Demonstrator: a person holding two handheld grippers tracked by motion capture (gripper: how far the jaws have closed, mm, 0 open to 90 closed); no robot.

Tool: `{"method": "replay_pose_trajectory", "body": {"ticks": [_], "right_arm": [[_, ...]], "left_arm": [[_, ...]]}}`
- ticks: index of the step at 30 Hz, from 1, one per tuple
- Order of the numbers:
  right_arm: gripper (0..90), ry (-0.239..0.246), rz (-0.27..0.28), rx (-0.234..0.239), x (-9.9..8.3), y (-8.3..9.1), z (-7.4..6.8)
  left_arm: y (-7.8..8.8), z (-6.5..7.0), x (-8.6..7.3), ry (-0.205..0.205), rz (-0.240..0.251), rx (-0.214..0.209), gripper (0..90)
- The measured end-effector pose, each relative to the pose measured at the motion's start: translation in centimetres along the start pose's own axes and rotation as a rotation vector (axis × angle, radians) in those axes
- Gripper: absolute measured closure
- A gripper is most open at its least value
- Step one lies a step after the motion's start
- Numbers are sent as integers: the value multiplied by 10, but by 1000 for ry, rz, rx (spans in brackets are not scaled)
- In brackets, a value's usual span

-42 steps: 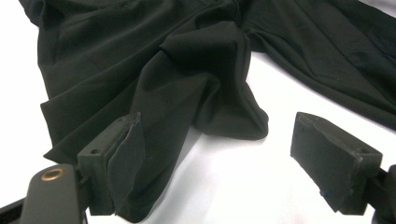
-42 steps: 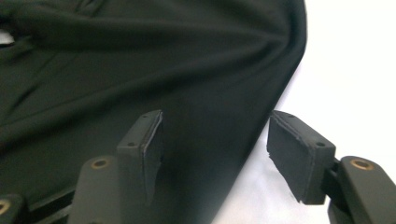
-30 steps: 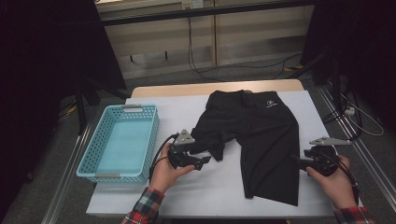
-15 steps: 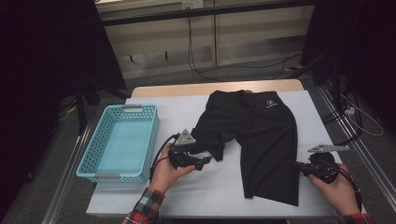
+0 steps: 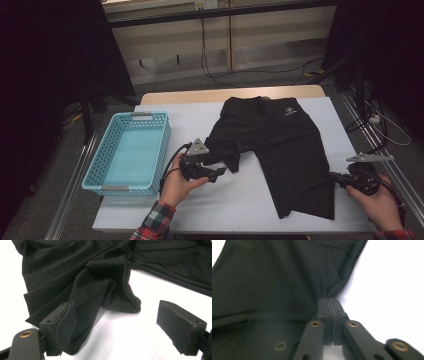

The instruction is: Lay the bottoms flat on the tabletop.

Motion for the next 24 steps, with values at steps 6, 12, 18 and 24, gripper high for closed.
{"method": "replay_pose_trajectory", "body": {"ticks": [6, 12, 18, 24], "right_arm": [[671, 2, 3, -1, 1, 4, -9], [619, 36, -13, -14, -14, 10, -16], [900, 71, -38, -32, -24, 18, -17], [900, 35, -43, -12, -27, 23, -2]], "left_arm": [[1, 1, 0, -3, 0, -1, 161], [1, 0, 0, -3, 1, 3, 161], [0, 1, 1, -9, 0, 0, 161], [1, 1, 2, -14, 0, 2, 161]]}}
Point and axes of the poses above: each handheld gripper's, and its own axes: y roughly backward along the jaws, x roughly out of its top, z roughly to its right, the point moved 10 cm from there along -y, roughly forward along the jaws, and after that the axes turned 4 degrees about -x, right-handed, at the moved point
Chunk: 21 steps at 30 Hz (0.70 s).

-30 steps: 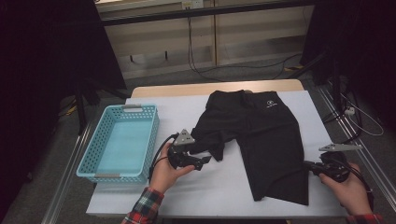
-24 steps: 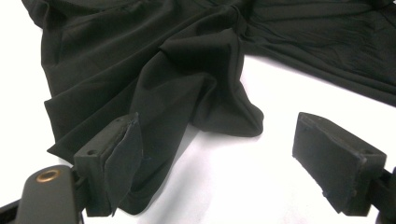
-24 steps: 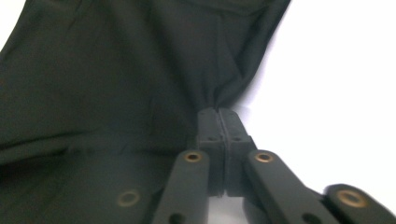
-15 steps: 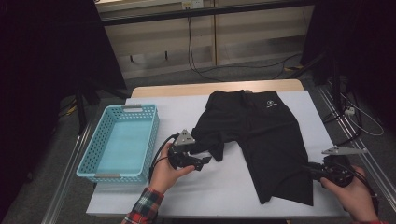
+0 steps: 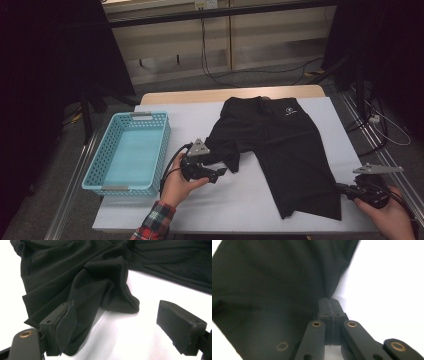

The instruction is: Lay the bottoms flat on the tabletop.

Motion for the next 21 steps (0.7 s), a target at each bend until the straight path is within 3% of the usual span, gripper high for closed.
{"method": "replay_pose_trajectory", "body": {"ticks": [2, 4, 5, 7, 12, 14, 16, 18, 21], "right_arm": [[900, -16, 7, 4, -1, 2, 5], [773, -2, 16, -33, 0, 2, 9], [761, 0, 11, -42, -1, 2, 9], [728, 2, 18, -14, 0, 2, 4], [674, 5, 16, -12, -4, 3, -3], [686, 1, 17, -11, -7, 5, -4], [892, 23, 3, 10, -11, 8, -7], [900, 2, -3, 55, -13, 10, -10], [900, -8, 15, 19, -11, 15, 3]], "left_arm": [[0, -1, 0, 0, -1, 2, 161], [0, -1, 1, 6, 4, 1, 161], [1, -2, 0, 1, -2, 4, 161], [1, -2, 0, 2, -1, 3, 161], [1, -1, 0, 3, 3, 1, 161], [1, -2, 0, -3, -3, 5, 161], [0, -2, 0, -1, 2, 6, 161], [1, -1, 0, -8, -1, 7, 161], [1, 0, 2, -10, 6, 7, 161]]}}
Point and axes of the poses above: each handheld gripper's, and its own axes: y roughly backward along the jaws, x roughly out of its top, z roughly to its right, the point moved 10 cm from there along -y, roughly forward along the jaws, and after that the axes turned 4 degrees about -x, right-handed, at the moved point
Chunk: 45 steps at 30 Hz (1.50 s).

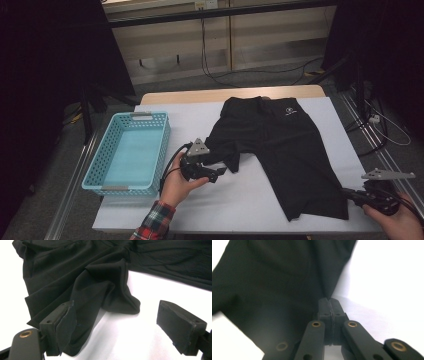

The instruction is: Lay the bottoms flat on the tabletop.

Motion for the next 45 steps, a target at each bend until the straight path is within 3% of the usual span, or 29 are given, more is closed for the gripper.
{"method": "replay_pose_trajectory", "body": {"ticks": [1, 3, 4, 6, 10, 15, 17, 18, 19, 21, 24, 25, 27, 29, 30, 31, 34, 41, 42, 45], "right_arm": [[891, -7, 7, -5, 1, 1, 3], [754, 9, 23, -68, 3, 3, 11], [706, 7, 25, -72, 4, 3, 11], [622, 13, 56, -33, 10, 3, 1], [541, 70, 97, 33, 23, -3, -27], [572, 133, 104, 110, 39, -20, -67], [650, 172, 93, 150, 42, -30, -82], [650, 172, 93, 150, 42, -30, -82], [688, 240, 55, 164, 39, -41, -95], [728, 290, 46, 156, 37, -50, -100], [894, 298, 70, 133, 45, -57, -100], [900, 296, 79, 120, 48, -60, -100], [900, 301, 87, 121, 53, -64, -102], [813, 284, 84, 159, 53, -62, -109], [813, 284, 84, 159, 53, -62, -109], [706, 290, 111, 153, 55, -55, -112], [597, 300, 140, 154, 53, -41, -115], [576, 280, 134, 231, 40, -34, -136], [607, 303, 117, 253, 40, -38, -147], [665, 352, 60, 268, 32, -47, -159]], "left_arm": [[0, 0, 0, -2, -5, 1, 161], [-1, 0, -1, 2, -6, 0, 161], [-2, -1, -1, -1, -9, 0, 161], [-2, 0, -1, 1, -13, 0, 161], [-3, 0, -1, -3, -10, -3, 161], [-4, 1, -1, -5, -12, -1, 161], [-4, 2, -1, -4, -12, -3, 161], [-4, 2, -1, -4, -12, -3, 161], [-4, 2, -1, -1, -10, -4, 161], [-4, 1, -1, -1, -10, -3, 162], [-5, 1, -2, -3, -13, 3, 162], [-5, 1, -1, -7, -12, 2, 161], [-5, 3, 0, -6, -11, -3, 162], [-3, 3, 0, -11, -10, -2, 162], [-3, 3, 0, -11, -10, -2, 162], [-2, 1, 0, -10, -5, 2, 162], [-1, -1, -1, -2, -4, 4, 162], [-3, 0, 0, 0, -4, 3, 162], [-4, 1, 1, -8, -9, 0, 162], [-4, 2, 1, -14, -12, -2, 162]]}}
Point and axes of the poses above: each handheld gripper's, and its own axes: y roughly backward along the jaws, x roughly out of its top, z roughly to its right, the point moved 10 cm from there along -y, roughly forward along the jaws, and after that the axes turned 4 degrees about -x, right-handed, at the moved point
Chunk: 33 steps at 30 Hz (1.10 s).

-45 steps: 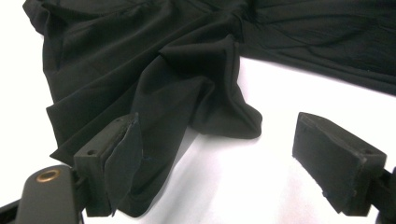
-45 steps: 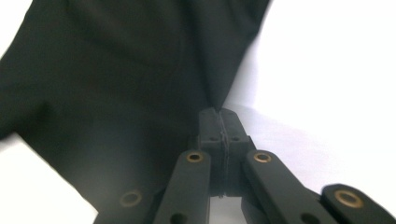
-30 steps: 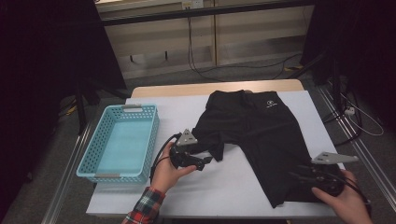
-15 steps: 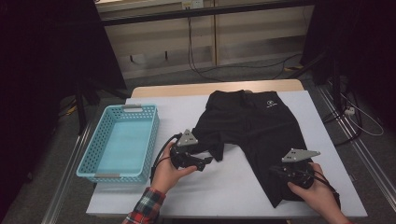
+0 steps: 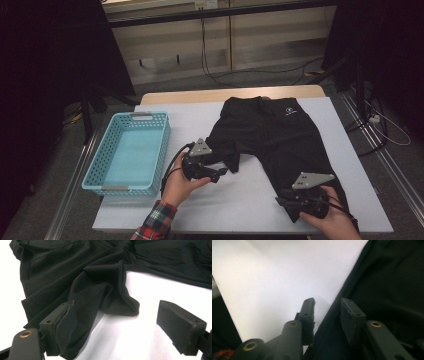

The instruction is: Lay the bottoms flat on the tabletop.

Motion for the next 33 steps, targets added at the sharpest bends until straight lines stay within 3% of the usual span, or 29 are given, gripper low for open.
{"method": "replay_pose_trajectory", "body": {"ticks": [2, 4, 5, 8, 9, 13, 15, 20, 25, 33], "right_arm": [[770, 48, -10, -39, -2, -3, 1], [815, 38, -14, -47, -2, -3, 3], [889, 27, -11, -54, -2, -3, 7], [895, 15, -13, -29, 0, -4, 6], [896, -8, 15, 5, 8, -3, 3], [881, -38, 74, 68, 27, 0, -10], [743, -42, 78, 84, 29, -4, -15], [652, -43, 88, 47, 28, -3, -7], [544, -81, 109, -26, 26, 4, 18], [492, -105, 100, -223, 11, 23, 71]], "left_arm": [[1, -1, -1, 8, 2, 1, 162], [1, -2, -1, 11, 3, 3, 162], [1, -3, -1, 12, 2, 4, 162], [1, -2, -1, 14, 6, 3, 162], [2, -2, 0, 8, 8, 1, 162], [0, -2, 0, 14, 7, 1, 162], [0, -3, -2, 9, 0, 5, 162], [1, -3, -1, 12, 4, 2, 162], [1, -2, -1, 11, 4, 0, 162], [2, -2, -1, 8, 2, 2, 162]]}}
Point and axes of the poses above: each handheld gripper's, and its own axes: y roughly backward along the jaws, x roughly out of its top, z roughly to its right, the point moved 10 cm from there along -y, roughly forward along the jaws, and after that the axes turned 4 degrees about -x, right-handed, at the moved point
